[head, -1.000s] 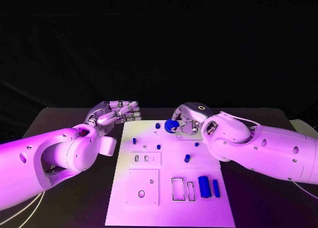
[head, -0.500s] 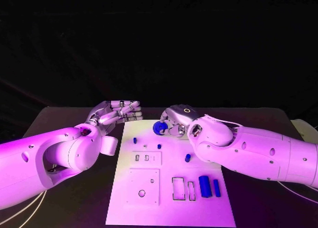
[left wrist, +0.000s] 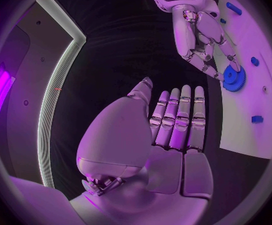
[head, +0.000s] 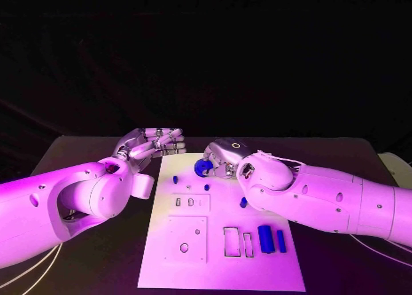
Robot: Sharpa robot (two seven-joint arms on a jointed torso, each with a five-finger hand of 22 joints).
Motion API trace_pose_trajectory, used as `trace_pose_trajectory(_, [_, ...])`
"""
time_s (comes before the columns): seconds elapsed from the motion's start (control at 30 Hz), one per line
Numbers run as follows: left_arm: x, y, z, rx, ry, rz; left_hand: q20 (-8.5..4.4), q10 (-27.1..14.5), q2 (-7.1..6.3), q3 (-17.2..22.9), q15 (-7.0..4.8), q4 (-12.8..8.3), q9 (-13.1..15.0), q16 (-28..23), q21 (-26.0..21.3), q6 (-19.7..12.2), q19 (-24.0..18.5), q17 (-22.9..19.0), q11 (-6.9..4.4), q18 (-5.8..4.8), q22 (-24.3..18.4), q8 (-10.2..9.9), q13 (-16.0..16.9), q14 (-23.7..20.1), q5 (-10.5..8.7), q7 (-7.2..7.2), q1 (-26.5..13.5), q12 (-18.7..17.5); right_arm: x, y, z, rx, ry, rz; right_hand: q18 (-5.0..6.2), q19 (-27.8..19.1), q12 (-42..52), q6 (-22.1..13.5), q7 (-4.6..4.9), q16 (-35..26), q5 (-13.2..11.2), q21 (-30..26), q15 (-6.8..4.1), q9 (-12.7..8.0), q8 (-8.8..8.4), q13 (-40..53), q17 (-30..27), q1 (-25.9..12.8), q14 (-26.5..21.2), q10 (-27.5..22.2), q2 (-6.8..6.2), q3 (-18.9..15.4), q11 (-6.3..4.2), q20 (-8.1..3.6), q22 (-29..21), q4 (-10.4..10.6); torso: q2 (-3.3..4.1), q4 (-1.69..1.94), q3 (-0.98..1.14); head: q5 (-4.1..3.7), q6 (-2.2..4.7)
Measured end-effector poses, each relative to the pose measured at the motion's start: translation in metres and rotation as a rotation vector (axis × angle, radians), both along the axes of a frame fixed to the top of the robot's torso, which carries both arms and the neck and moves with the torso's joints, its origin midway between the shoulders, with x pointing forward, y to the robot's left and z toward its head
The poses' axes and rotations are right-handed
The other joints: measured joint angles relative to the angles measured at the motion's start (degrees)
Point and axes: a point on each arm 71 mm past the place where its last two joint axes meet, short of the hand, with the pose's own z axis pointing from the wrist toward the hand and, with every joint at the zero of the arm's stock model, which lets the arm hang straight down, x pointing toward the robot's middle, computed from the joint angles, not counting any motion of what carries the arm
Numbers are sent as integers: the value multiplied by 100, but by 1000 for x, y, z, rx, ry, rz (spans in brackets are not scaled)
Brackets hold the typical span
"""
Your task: Assemble the parts on the task board
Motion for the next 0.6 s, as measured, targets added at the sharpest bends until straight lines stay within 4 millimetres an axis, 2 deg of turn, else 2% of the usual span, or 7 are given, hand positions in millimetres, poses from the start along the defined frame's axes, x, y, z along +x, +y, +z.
trace_pose_trajectory(0.4, [0,0,0,0,1,-1,0,0,0,0,0,0,0,0,0,0,0,0,0,1,0,0,0,0,0,0,0,0,6,4,-3,-7,-3,-7,0,0,0,0,-1,0,-1,0,0,-26,-26,0,-1,-28,0,0,-29,17,0,0,-1,17,-3,-5,1,17,-16])
trace_pose_trajectory(0.47, [0,0,0,0,1,-2,0,0,0,0,0,0,0,0,0,0,0,0,0,0,0,0,0,0,0,0,0,0,7,6,-3,-7,-5,-5,0,0,0,1,-2,0,-13,0,0,-30,-74,0,-1,-28,0,0,-28,33,0,0,-1,33,-3,-4,1,17,-10])
trace_pose_trajectory(0.57, [0,0,0,0,1,-2,0,0,0,0,0,0,0,0,0,0,0,0,0,0,0,0,0,0,0,0,0,0,7,8,-3,-8,-6,-3,0,0,-30,26,-28,0,-66,0,0,-59,-124,0,-1,-72,0,0,-67,40,0,0,-1,41,-3,-3,1,17,-8])
trace_pose_trajectory(0.6, [0,0,0,0,1,-2,0,0,0,0,0,0,0,0,0,0,0,0,0,0,0,0,0,0,0,0,0,0,8,8,-3,-8,-6,-3,0,0,-30,63,-64,0,-90,0,0,-67,-139,0,-1,-122,0,0,-57,40,0,0,-1,41,-3,-1,1,17,-8])
